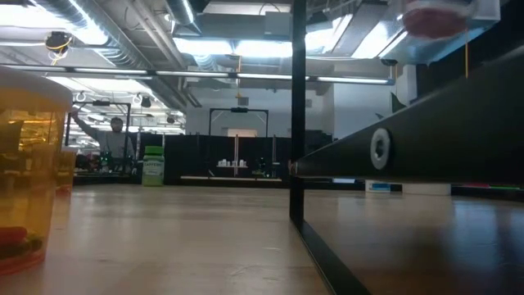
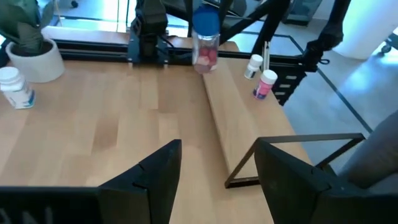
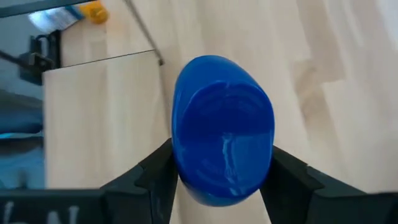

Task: Pick and place medicine bottles onto shelf by color
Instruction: Put the blue pill bottle onto the shelf

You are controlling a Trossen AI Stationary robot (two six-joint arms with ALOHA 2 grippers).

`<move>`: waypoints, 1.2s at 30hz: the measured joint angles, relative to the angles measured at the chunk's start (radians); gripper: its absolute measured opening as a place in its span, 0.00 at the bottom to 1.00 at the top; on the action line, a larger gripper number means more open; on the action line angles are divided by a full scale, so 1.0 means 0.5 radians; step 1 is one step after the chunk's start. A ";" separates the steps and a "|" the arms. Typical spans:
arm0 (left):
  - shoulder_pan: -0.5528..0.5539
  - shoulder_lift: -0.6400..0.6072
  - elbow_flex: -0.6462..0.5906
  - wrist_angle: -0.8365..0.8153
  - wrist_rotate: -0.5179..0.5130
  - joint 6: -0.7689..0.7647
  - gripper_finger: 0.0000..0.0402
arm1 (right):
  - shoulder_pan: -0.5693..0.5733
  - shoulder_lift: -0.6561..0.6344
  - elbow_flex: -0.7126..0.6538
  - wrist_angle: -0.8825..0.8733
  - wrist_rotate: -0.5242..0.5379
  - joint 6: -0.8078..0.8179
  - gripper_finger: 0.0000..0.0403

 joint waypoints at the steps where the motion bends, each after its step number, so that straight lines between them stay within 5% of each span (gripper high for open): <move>1: -0.021 0.000 0.000 0.000 -0.016 0.000 0.49 | 0.050 0.003 0.000 0.002 0.018 0.065 0.47; 17: -0.159 0.000 0.000 -0.001 -0.028 0.120 0.49 | 0.515 0.155 -0.001 -0.304 -0.043 0.918 0.47; 29: -0.179 0.000 0.000 0.000 -0.027 0.120 0.49 | 0.701 0.456 -0.001 -0.349 -0.285 0.941 0.47; 36: -0.179 0.000 0.000 0.000 -0.027 0.120 0.49 | 0.832 0.494 -0.001 -0.419 -0.298 1.250 0.47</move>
